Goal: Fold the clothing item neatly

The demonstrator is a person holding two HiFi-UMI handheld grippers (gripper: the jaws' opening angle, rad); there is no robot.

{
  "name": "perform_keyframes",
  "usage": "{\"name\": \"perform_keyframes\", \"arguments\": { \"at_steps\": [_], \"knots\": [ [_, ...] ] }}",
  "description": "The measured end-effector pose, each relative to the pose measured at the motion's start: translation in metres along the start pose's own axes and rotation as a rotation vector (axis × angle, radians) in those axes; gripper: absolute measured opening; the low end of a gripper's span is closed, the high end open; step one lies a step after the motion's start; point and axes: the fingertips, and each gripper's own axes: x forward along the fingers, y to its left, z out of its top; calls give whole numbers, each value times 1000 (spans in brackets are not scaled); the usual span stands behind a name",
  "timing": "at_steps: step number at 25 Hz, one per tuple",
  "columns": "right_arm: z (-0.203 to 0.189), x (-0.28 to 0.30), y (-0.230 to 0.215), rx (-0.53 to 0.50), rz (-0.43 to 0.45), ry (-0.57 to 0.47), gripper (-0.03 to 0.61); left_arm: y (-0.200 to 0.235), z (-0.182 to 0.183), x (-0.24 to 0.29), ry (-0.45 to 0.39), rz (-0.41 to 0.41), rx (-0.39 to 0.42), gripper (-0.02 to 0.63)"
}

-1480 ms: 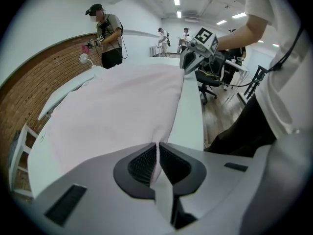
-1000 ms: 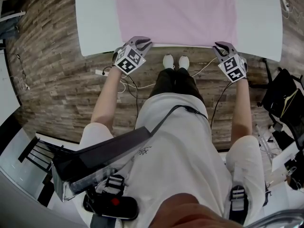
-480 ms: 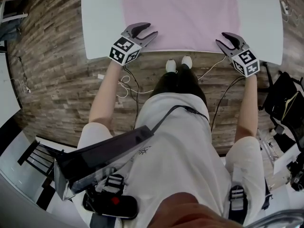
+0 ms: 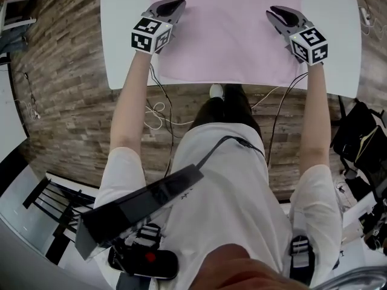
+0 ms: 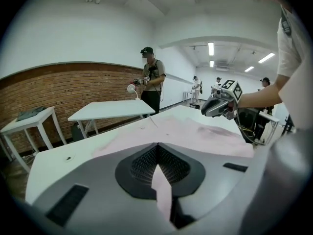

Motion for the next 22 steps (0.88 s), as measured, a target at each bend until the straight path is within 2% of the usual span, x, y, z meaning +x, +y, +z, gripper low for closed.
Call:
{"name": "perform_keyframes", "arguments": {
  "at_steps": [1,4,11,12,13,16,19,22],
  "knots": [
    [3,7,-11,-2,-4,1,53,9,3,9,5,18,4,2],
    [13,31,-46,7,-13,-5,23,40,10,40,22,53,-2,2],
    [35,90,-113,-53,-46,10,20,107,19,111,77,107,-24,4],
    [37,96,-120,-61,-53,12,20,114,19,118,84,111,-27,15],
    [37,103,-127,-68,-58,16,20,120,20,125,90,117,-30,52],
    [35,120,-148,-87,-66,44,27,137,23,145,118,130,-38,129],
    [34,137,-173,-95,-83,59,85,151,23,171,170,115,-55,137],
    [34,153,-194,-95,-95,77,92,161,22,188,210,109,-84,137]
  ]
}}
